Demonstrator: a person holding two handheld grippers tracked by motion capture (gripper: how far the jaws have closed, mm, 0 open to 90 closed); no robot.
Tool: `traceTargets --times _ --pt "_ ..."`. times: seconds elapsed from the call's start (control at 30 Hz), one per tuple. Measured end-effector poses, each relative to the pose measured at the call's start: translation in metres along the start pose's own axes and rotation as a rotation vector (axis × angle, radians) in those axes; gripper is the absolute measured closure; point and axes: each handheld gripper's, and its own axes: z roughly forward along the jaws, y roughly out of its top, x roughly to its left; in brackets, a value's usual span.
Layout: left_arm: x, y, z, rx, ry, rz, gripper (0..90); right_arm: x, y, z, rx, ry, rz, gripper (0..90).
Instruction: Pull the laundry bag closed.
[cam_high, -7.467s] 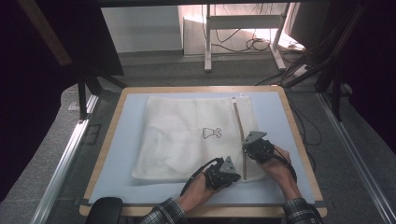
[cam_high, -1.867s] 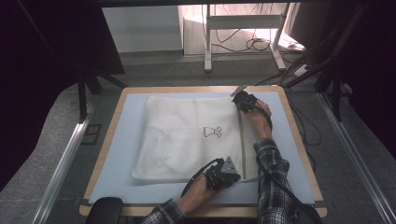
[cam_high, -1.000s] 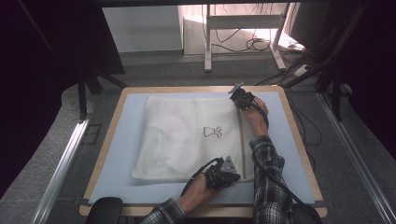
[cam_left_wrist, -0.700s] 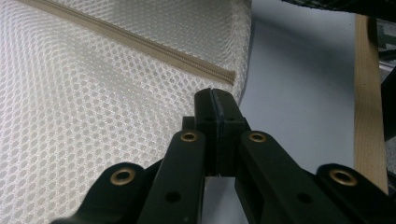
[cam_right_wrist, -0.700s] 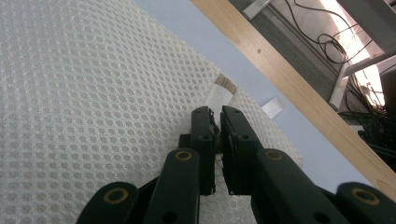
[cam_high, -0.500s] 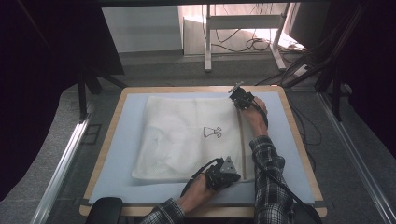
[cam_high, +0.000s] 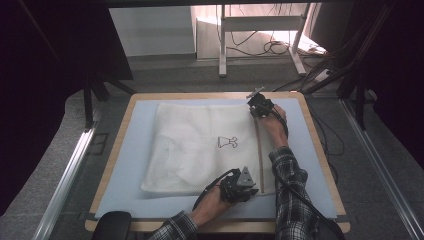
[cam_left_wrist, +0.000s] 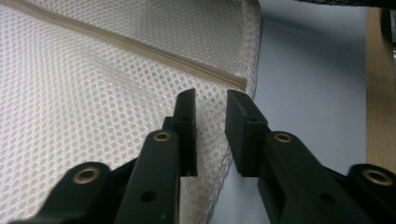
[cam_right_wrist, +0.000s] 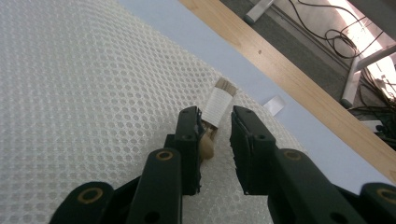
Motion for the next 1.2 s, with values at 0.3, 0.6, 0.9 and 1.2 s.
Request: traceTargets --times 0.3,0.6,0.9,1.2 --pt "-0.002 0.001 0.000 -0.016 0.017 0.007 53.3 0.002 -0.005 -0.009 -0.036 0.032 0.038 64.9" --pt "-0.001 0.003 -0.001 -0.035 0.000 0.011 37.7 0.003 -0.011 -0.018 -0.095 0.085 0.084 55.2" --pt "-0.004 0.002 0.001 -0.036 -0.037 0.003 24.1 -0.001 -0.022 -0.024 -0.108 0.120 0.132 45.9" --pt "-0.005 0.001 0.002 -0.012 -0.063 -0.024 16.5 -0.002 -0.025 -0.035 -0.120 0.166 0.156 41.2"
